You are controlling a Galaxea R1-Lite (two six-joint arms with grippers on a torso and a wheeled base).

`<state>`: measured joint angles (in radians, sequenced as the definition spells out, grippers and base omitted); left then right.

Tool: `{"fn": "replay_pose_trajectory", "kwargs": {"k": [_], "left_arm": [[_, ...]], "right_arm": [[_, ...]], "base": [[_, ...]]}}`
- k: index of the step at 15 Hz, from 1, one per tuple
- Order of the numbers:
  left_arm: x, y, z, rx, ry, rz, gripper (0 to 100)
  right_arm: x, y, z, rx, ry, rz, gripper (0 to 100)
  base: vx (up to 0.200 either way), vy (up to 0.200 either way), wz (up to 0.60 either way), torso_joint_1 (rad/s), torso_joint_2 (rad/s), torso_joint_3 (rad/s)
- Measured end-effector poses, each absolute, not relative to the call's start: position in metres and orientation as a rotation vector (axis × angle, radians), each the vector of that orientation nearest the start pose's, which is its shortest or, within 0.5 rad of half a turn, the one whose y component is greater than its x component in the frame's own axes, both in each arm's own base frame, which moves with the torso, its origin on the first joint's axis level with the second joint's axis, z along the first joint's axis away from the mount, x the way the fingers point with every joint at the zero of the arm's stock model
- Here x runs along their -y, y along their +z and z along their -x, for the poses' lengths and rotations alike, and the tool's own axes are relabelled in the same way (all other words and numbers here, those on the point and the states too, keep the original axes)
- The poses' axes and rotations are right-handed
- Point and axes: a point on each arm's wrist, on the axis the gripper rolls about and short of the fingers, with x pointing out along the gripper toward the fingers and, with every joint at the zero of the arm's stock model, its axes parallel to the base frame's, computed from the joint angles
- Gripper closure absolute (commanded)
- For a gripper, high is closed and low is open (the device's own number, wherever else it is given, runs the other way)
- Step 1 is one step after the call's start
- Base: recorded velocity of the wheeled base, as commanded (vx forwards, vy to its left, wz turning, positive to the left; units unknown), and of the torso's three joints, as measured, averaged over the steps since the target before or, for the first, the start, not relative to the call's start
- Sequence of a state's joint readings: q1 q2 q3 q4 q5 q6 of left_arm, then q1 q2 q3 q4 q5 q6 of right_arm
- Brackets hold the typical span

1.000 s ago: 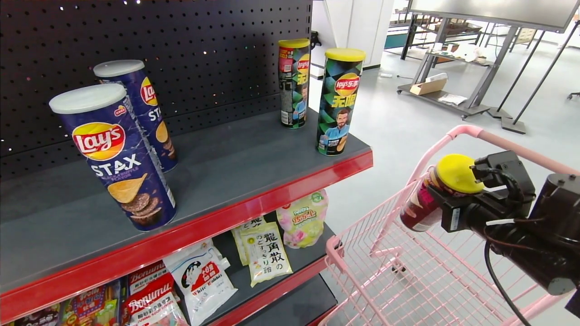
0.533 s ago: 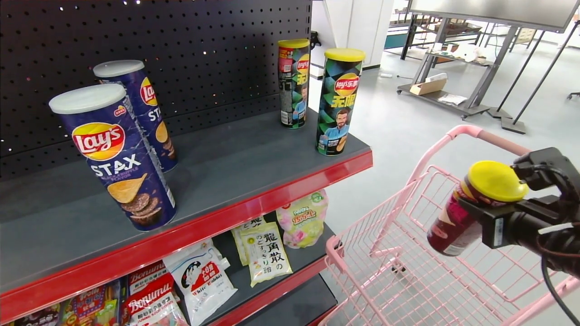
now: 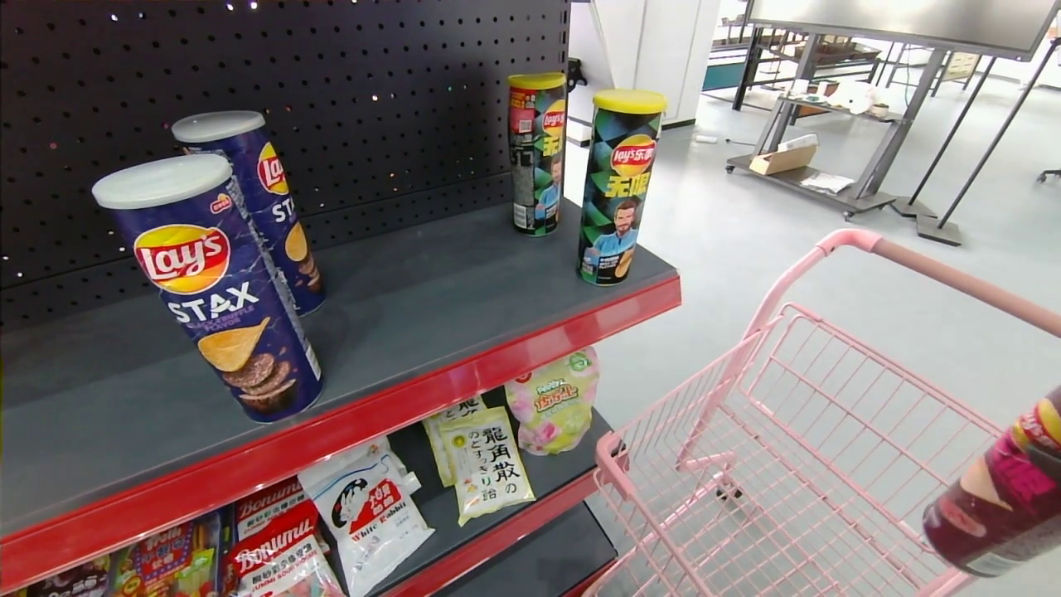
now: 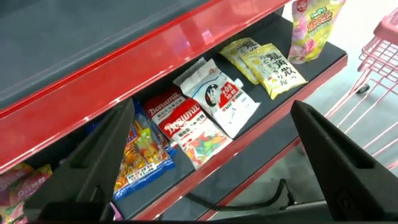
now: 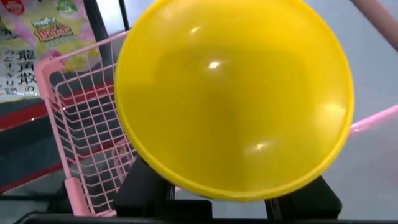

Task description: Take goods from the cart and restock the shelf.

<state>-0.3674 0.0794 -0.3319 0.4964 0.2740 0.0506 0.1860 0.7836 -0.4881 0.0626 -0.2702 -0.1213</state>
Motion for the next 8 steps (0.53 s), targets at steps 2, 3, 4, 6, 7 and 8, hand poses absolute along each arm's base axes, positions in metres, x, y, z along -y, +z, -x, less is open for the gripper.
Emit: {"fn": "replay_pose_trajectory", "kwargs": {"k": [2, 3, 4, 6, 7, 8], "left_arm": [[-0.023, 0.116, 0.044, -0.22, -0.11, -0.124, 0], [-0.023, 0.116, 0.044, -0.219, -0.114, -0.128, 0], [-0.023, 0.116, 0.044, -0.216, -0.116, -0.138, 0], [-0.023, 0.117, 0.044, -0.214, -0.125, -0.15, 0], [-0.023, 0.117, 0.044, -0.214, -0.129, -0.149, 0], [-0.023, 0.118, 0.044, -0.213, -0.131, -0.149, 0]], "right_arm": [[-0.002, 0.201, -0.058, -0.298, -0.104, 0.182, 100], [0.0, 0.201, -0.052, -0.279, -0.127, 0.172, 100], [0.001, 0.2, -0.048, -0.264, -0.143, 0.166, 100], [0.002, 0.201, -0.043, -0.243, -0.159, 0.16, 100], [0.002, 0.2, -0.041, -0.24, -0.161, 0.16, 100], [0.002, 0.2, -0.041, -0.237, -0.162, 0.159, 100]], "base": [[0.0, 0.0, 0.0, 0.083, -0.24, -0.146], [0.0, 0.0, 0.0, 0.183, -0.47, -0.281], [0.0, 0.0, 0.0, 0.193, -0.54, -0.33], [0.0, 0.0, 0.0, 0.208, -0.54, -0.33], [0.0, 0.0, 0.0, 0.188, -0.44, -0.256], [0.0, 0.0, 0.0, 0.183, -0.41, -0.256]]}}
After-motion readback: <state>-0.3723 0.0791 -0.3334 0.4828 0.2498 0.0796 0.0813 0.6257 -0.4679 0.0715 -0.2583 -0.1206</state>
